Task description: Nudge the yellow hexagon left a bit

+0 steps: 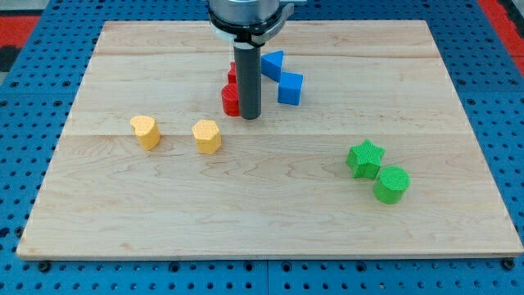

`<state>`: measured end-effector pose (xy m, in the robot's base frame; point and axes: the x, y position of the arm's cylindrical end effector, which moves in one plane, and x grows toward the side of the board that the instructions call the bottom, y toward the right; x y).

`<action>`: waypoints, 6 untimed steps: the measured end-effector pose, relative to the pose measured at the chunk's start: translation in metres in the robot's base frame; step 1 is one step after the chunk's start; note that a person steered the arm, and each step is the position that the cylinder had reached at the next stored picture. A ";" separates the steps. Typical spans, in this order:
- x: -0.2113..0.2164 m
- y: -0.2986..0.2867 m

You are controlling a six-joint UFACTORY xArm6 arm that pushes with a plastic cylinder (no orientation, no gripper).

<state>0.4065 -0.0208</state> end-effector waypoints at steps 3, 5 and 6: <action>0.021 -0.020; 0.007 -0.060; -0.004 -0.083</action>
